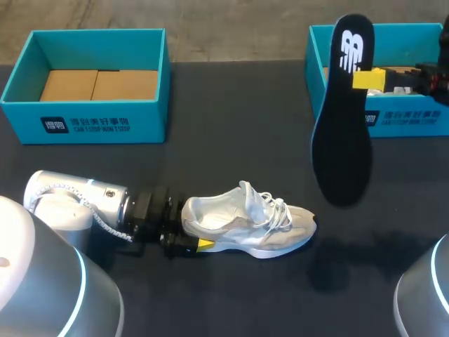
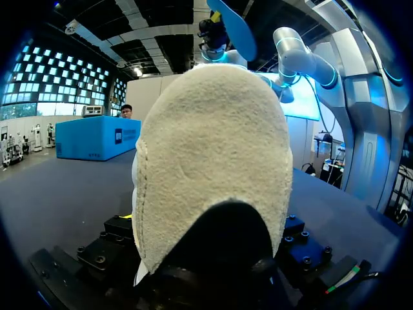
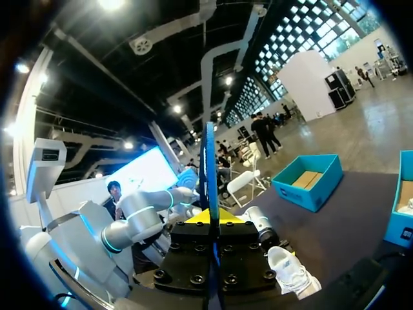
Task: Take the shoe out of the shoebox, open the shoe tongue, remove and reinsert the insole, then place the shoe into the shoebox
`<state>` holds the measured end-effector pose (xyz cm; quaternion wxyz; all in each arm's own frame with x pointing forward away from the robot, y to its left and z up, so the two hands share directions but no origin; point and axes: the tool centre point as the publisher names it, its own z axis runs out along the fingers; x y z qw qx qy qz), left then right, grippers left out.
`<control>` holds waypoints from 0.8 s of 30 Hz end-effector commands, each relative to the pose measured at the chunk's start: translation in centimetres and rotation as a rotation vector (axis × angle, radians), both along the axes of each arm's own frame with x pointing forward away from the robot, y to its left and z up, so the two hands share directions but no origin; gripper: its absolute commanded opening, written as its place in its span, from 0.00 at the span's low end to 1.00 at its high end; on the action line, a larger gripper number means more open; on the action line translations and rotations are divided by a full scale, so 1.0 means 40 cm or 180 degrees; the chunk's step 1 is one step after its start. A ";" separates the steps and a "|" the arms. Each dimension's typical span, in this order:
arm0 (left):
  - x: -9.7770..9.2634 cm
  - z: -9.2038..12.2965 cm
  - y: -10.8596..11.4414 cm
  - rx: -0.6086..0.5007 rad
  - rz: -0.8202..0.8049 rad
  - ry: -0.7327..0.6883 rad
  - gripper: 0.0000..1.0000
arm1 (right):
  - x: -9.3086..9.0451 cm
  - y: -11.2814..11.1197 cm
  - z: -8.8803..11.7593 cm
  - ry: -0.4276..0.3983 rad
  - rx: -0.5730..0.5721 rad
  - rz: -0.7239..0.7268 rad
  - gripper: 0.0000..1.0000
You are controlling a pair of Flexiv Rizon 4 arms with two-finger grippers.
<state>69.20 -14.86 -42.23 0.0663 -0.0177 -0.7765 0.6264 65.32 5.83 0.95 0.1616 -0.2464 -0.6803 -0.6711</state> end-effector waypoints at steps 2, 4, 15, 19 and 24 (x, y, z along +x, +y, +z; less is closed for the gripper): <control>0.000 -0.001 0.000 0.0003 0.0002 0.0001 0.00 | -0.020 0.003 -0.005 0.0029 -0.0044 -0.0046 0.00; 0.000 -0.001 0.000 0.0003 0.0002 0.0001 0.00 | -0.020 0.003 -0.005 0.0029 -0.0044 -0.0046 0.00; -0.001 0.002 0.012 0.0022 0.0000 -0.0052 0.00 | -0.020 0.003 -0.005 0.0029 -0.0044 -0.0046 0.00; -0.005 0.005 0.024 0.0076 -0.0020 -0.0093 0.99 | -0.020 0.003 -0.005 0.0029 -0.0044 -0.0046 0.00; -0.009 0.014 0.040 0.0108 -0.0043 -0.0116 1.00 | -0.020 0.003 -0.005 0.0029 -0.0044 -0.0046 0.00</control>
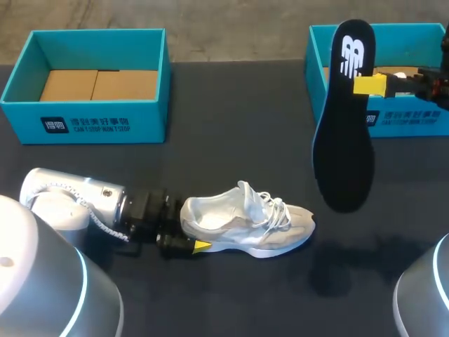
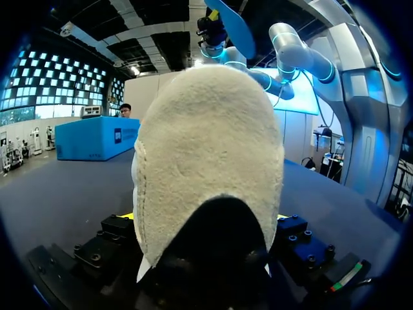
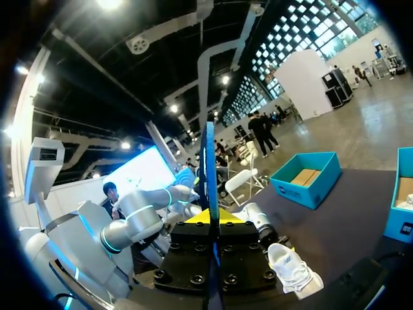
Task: Take the shoe out of the shoebox, open the shoe tongue, remove and reinsert the insole, then place the shoe into the shoebox
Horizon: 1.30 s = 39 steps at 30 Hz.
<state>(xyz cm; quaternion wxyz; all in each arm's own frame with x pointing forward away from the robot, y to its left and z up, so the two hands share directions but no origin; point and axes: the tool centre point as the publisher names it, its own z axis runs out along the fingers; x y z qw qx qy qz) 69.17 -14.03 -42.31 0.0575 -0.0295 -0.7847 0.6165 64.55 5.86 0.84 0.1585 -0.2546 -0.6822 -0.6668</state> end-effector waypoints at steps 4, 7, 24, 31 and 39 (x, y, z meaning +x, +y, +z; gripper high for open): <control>-0.010 0.029 0.034 0.0054 -0.0036 -0.0064 1.00 | -0.001 0.002 -0.002 0.0002 -0.0004 -0.0005 0.00; -0.012 0.037 0.045 0.0181 -0.0046 -0.0078 1.00 | -0.001 0.002 -0.002 0.0002 -0.0004 -0.0005 0.00; -0.004 0.093 0.171 0.1305 0.0087 -0.0308 1.00 | -0.001 0.002 -0.002 0.0002 -0.0004 -0.0005 0.00; -0.017 0.135 0.203 0.1826 -0.0067 -0.0332 1.00 | -0.001 0.002 -0.002 0.0002 -0.0004 -0.0005 0.00; -0.032 0.184 0.216 0.2477 -0.0093 -0.0266 1.00 | -0.001 0.002 -0.002 0.0002 -0.0004 -0.0005 0.00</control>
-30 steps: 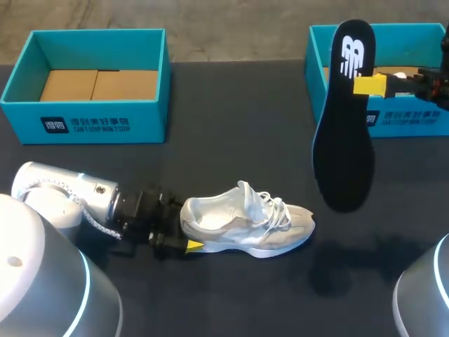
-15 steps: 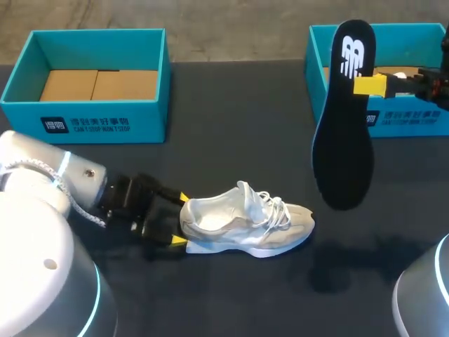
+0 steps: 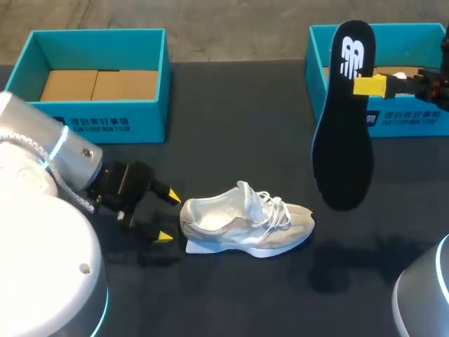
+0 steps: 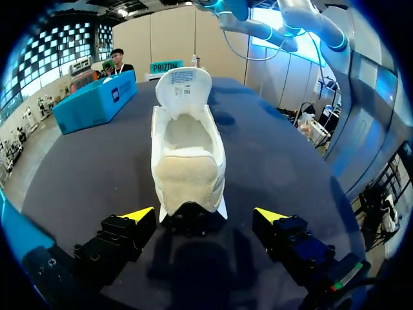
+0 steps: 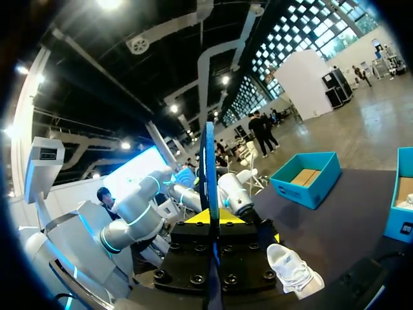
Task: Take the shoe out of the shoebox, open the shoe tongue, remove and reinsert the insole, then place the shoe into the shoebox
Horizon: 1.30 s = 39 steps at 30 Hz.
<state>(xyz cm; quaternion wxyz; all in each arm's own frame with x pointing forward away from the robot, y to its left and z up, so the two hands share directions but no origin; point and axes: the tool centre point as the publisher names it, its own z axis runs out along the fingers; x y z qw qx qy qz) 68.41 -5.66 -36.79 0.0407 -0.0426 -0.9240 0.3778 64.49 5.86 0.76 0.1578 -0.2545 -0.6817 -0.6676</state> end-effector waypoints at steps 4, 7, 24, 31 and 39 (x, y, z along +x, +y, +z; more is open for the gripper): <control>-0.025 0.068 0.003 0.0964 -0.0026 0.0101 1.00 | 0.001 0.002 0.000 0.0007 -0.0008 -0.0001 0.00; -0.023 0.085 -0.006 0.1164 -0.0063 0.0128 1.00 | 0.001 0.002 0.000 0.0007 -0.0008 -0.0001 0.00; 0.003 0.122 -0.068 0.2034 -0.0253 -0.0037 1.00 | 0.001 0.002 0.000 0.0007 -0.0008 -0.0001 0.00; 0.007 0.116 -0.080 0.2122 -0.0218 -0.0054 1.00 | 0.001 0.002 0.000 0.0007 -0.0008 -0.0001 0.00; 0.030 0.111 -0.112 0.2109 -0.0112 -0.0221 1.00 | 0.001 0.002 0.000 0.0007 -0.0008 -0.0001 0.00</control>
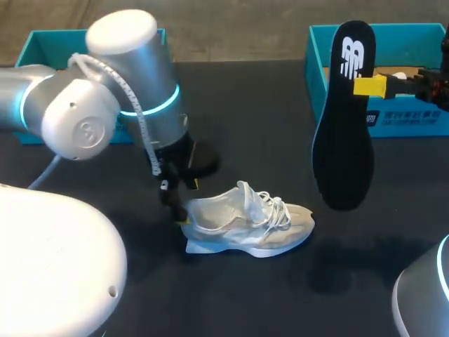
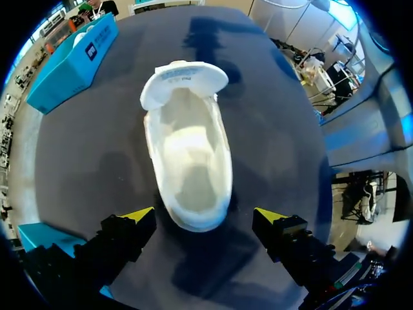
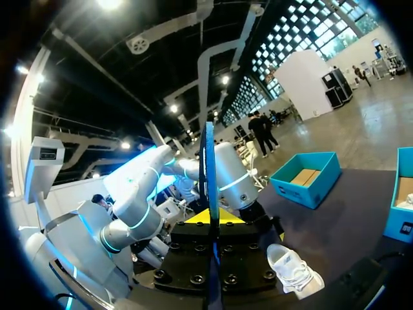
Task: Take the shoe out of the shoebox, open the shoe tongue, remove and reinsert the insole, then place the shoe into the shoebox
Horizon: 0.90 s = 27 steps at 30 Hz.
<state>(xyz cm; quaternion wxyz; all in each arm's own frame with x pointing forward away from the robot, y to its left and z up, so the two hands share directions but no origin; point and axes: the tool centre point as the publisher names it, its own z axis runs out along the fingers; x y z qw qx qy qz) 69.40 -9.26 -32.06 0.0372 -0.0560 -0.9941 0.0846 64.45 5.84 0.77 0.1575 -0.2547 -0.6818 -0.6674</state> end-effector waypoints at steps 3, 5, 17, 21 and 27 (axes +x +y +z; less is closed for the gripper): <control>0.013 -0.006 -0.041 0.0176 0.0001 -0.0123 1.00 | 0.002 0.003 0.000 0.0007 -0.0006 0.0001 0.00; 0.021 -0.005 -0.055 0.0135 0.0007 -0.0141 1.00 | 0.002 0.003 0.000 0.0007 -0.0006 0.0001 0.00; 0.084 -0.032 -0.141 0.0006 0.0035 -0.0228 1.00 | 0.002 0.003 0.000 0.0007 -0.0006 0.0001 0.00; 0.104 -0.051 -0.169 -0.0024 0.0051 -0.0269 1.00 | 0.002 0.003 0.000 0.0007 -0.0006 0.0001 0.00; 0.125 -0.088 -0.215 -0.0036 0.0058 -0.0289 1.00 | 0.002 0.003 0.000 0.0007 -0.0006 0.0001 0.00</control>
